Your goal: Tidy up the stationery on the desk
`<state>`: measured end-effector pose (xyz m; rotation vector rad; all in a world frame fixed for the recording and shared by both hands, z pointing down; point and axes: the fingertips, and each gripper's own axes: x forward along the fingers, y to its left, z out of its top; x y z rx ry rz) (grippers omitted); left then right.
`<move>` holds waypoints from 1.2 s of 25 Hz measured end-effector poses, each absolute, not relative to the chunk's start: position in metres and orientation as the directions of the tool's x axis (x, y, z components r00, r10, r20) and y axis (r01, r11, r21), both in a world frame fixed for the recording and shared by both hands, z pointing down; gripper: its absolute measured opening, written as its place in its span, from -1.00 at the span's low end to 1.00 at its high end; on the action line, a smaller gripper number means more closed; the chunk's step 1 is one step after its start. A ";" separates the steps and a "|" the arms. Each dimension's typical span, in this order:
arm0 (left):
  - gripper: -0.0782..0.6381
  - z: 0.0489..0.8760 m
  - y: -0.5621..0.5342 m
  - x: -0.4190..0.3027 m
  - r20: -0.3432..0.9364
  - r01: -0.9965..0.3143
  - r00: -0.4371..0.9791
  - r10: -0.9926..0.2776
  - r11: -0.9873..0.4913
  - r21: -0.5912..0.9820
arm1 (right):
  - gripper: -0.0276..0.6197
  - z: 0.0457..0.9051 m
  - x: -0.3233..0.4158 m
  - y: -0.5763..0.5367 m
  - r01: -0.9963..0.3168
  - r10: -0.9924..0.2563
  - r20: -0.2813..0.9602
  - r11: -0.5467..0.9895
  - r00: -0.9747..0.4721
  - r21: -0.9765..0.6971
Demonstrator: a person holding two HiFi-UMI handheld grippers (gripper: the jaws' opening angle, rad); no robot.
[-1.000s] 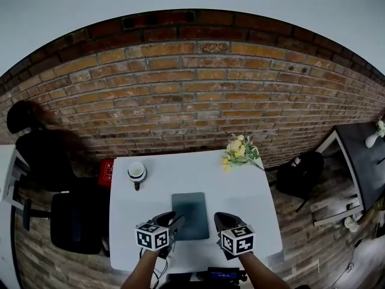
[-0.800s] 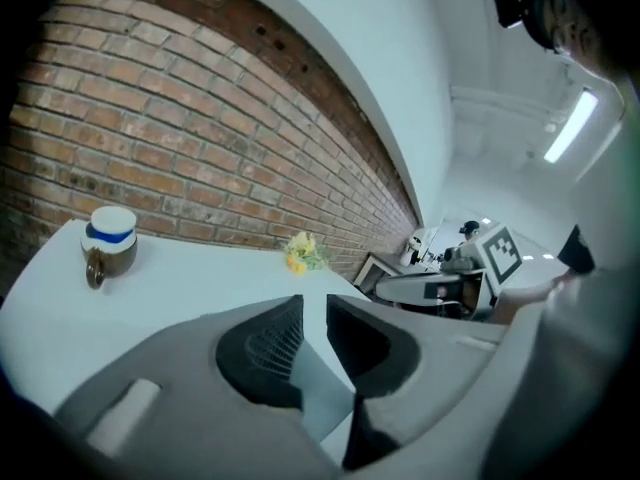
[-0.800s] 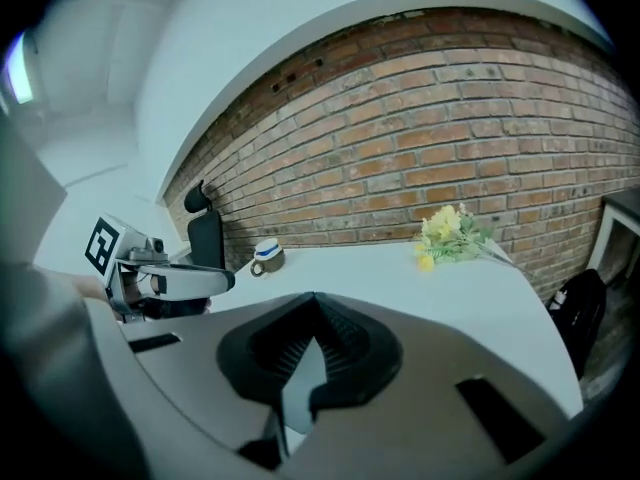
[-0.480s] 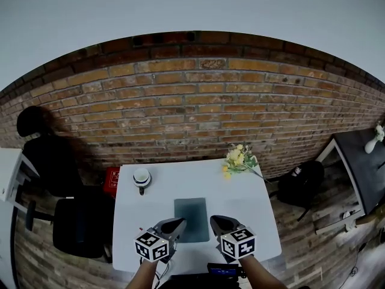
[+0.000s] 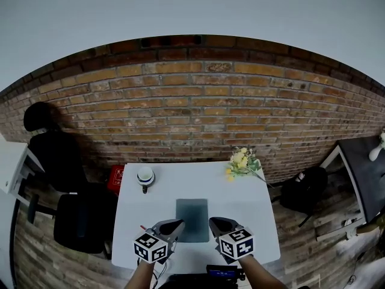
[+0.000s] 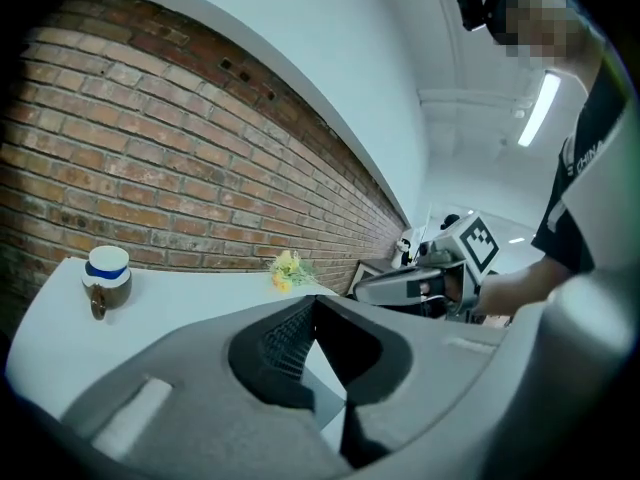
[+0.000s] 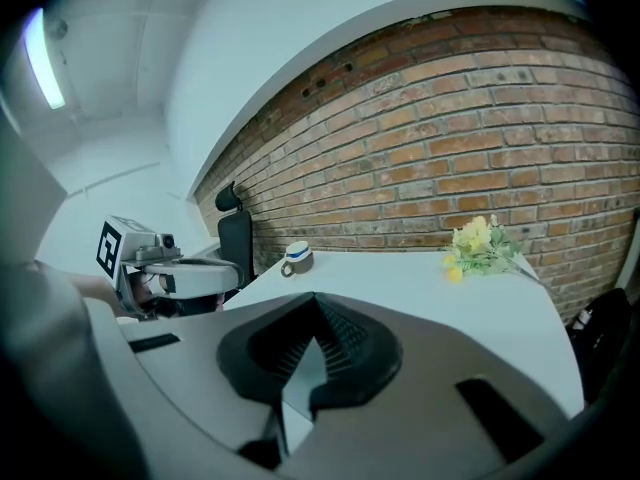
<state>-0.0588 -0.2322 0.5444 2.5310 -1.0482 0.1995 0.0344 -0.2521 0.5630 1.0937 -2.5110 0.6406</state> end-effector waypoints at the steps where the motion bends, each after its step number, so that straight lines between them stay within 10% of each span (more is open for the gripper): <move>1: -0.75 0.544 -0.230 -0.063 0.282 -0.717 0.697 -0.659 -0.633 0.293 | -0.88 0.563 0.032 -0.253 -0.741 -0.593 0.461 0.614 -0.660 -0.271; 15: -0.75 0.580 -0.141 -0.198 0.382 -0.917 0.364 -0.849 -0.254 0.308 | -0.88 0.615 -0.087 -0.231 -0.539 -0.332 0.563 0.805 -0.756 -0.248; 30: -0.75 0.666 -0.061 -0.270 0.454 -0.919 0.237 -0.859 -0.046 0.392 | -0.63 0.724 -0.192 -0.175 -0.336 -0.144 0.821 0.940 -0.553 -0.061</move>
